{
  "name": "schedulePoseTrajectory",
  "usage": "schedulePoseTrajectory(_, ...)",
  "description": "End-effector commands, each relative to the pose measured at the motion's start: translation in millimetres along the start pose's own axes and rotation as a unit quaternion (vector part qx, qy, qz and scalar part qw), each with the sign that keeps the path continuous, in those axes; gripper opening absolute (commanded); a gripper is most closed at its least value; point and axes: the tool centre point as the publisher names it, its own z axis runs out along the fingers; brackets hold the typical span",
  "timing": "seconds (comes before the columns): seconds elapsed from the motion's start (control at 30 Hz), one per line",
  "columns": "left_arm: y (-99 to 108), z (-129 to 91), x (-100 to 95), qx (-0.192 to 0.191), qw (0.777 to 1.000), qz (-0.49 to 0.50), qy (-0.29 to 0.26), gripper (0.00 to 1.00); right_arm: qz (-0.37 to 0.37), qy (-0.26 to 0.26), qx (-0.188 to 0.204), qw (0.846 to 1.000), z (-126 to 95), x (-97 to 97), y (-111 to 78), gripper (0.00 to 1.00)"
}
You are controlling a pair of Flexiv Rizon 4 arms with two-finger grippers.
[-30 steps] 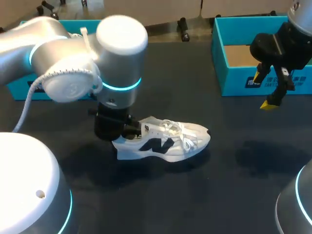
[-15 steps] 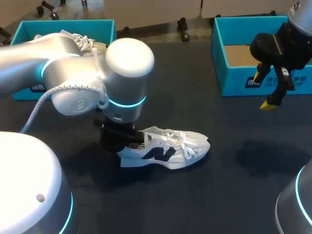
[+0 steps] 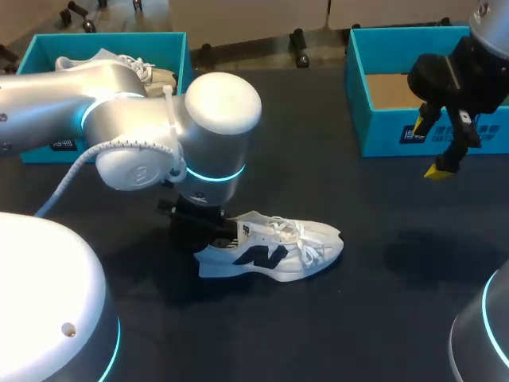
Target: Take the shoe out of the shoebox, open the shoe tongue, remove and reinsert the insole, then place the shoe into the shoebox
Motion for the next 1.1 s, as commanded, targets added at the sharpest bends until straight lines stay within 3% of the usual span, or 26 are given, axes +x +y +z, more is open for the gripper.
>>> schedulePoseTrajectory(0.03,0,1,-1.5,0.002,1.0,-0.001,-0.001,0.31,0.001,0.001,0.002,1.0,1,-1.5,0.8,1.0)
schedulePoseTrajectory(0.17,-3,-6,0.7,0.005,1.0,-0.005,-0.014,0.55,0.001,0.001,0.002,1.0,1,-1.5,0.8,1.0)
schedulePoseTrajectory(0.2,-3,-9,1.4,0.006,1.0,-0.005,-0.017,0.78,0.001,0.001,0.002,1.0,1,-1.5,0.8,1.0)
schedulePoseTrajectory(0.23,-4,-11,1.9,0.004,1.0,-0.006,-0.019,0.93,0.001,0.001,0.002,1.0,1,-1.5,0.8,1.0)
schedulePoseTrajectory(0.27,-5,-15,2.4,0.002,1.0,-0.008,-0.022,1.0,0.001,0.001,0.002,1.0,1,-1.5,0.8,1.0)
schedulePoseTrajectory(0.43,-6,-36,6.8,0.01,0.998,-0.025,-0.052,1.0,0.001,0.001,0.002,1.0,1,-1.5,0.8,1.0)
schedulePoseTrajectory(0.8,-1,-87,24.9,0.077,0.977,-0.112,-0.165,1.0,0.001,0.001,0.002,1.0,1,-1.5,0.8,1.0)
schedulePoseTrajectory(1.1,-8,-95,52.5,0.112,0.944,-0.198,-0.24,1.0,0.001,0.001,0.002,1.0,1,-1.5,0.8,1.0)
